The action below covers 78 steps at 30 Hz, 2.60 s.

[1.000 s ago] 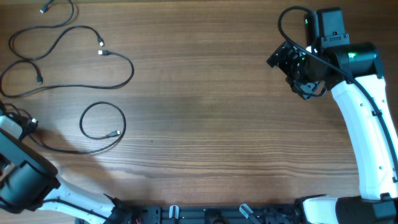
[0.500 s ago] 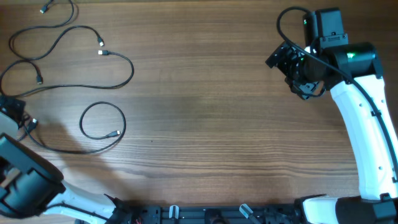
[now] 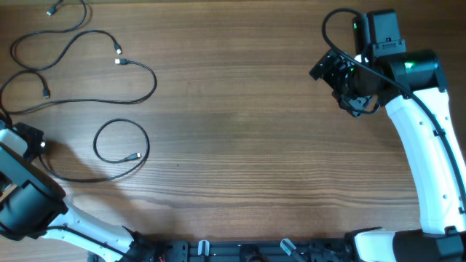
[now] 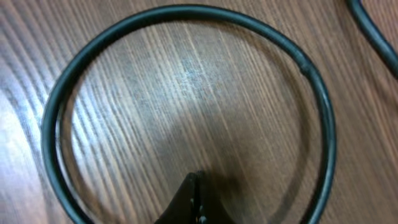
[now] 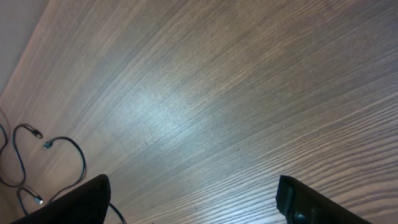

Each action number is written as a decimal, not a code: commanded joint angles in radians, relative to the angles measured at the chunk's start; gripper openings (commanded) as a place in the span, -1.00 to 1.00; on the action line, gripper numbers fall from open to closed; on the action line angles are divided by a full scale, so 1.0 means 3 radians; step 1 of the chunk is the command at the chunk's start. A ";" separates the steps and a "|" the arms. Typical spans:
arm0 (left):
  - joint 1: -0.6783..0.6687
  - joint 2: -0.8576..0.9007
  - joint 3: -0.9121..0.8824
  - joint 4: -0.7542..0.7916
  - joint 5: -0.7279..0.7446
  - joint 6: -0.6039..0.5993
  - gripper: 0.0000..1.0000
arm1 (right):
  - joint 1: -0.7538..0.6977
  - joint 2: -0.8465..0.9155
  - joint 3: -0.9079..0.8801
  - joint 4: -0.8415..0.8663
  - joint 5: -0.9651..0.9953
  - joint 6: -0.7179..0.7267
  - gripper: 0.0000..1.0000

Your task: Untangle cables

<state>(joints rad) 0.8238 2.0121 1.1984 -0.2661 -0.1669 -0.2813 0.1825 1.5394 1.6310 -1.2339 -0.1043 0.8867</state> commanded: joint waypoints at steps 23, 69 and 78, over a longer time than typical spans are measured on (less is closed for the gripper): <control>-0.1328 -0.1294 -0.0006 -0.1574 0.2476 -0.0371 0.47 | 0.0037 0.0056 -0.0032 -0.0004 -0.0031 -0.0167 0.89; -0.2419 -0.1095 -0.0079 -0.2433 0.0585 -0.0383 0.77 | 0.0037 0.0056 -0.0032 -0.0015 -0.0155 -0.0579 0.99; -0.2537 -0.1095 -0.0593 -0.2014 0.0702 -0.0399 0.69 | 0.0037 0.0056 -0.0032 -0.0004 -0.0156 -0.0688 0.99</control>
<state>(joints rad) 0.0654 1.6741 1.0695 -0.8967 0.0288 -0.4122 0.1883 1.5394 1.6310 -1.2369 -0.1417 0.7013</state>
